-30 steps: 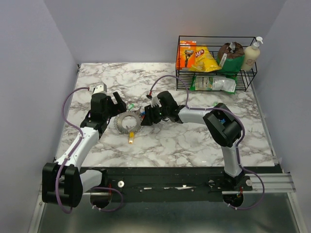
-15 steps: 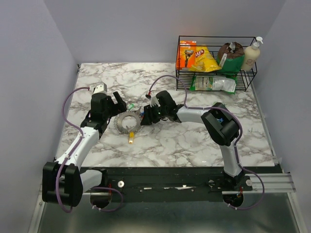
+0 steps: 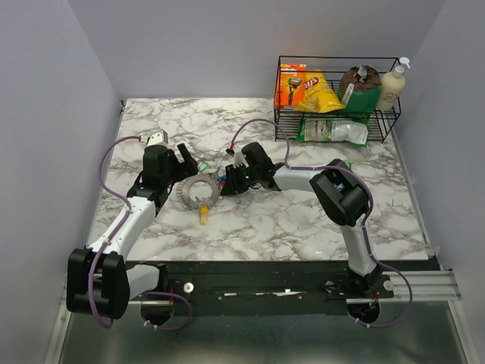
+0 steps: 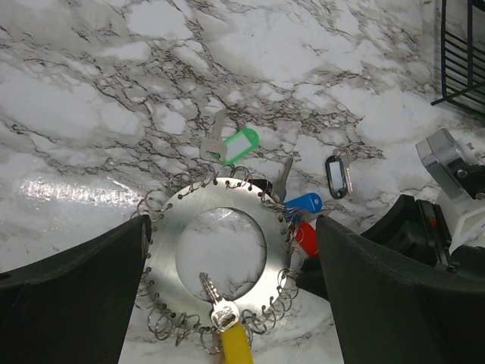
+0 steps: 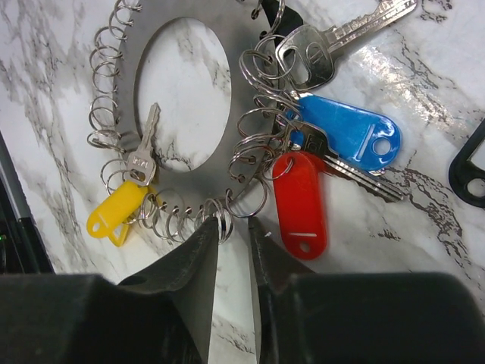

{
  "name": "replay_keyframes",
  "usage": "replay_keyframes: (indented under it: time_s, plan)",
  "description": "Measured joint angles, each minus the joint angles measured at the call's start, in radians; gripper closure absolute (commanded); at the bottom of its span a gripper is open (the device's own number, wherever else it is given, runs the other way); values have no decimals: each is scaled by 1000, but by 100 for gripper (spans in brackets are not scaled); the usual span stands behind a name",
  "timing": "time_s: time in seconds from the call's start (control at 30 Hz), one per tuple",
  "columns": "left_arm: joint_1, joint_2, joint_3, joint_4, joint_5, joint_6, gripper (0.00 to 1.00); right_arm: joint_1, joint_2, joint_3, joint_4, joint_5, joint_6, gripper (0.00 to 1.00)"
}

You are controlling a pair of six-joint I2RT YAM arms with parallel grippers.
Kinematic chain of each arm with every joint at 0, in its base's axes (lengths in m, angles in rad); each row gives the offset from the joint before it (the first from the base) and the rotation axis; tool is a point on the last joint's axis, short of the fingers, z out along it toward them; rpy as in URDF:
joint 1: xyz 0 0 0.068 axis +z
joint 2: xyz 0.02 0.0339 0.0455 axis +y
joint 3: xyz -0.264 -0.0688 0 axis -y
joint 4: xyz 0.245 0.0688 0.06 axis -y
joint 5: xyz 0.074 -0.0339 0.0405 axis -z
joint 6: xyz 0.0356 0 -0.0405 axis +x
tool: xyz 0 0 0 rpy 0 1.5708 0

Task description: Put the keys on the keyring

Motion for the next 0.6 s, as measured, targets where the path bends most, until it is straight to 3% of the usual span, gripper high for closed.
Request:
replay_keyframes:
  time_s: [0.6]
  plan:
    - [0,23,0,10,1,6,1,0,0,0,0,-64,-5,71]
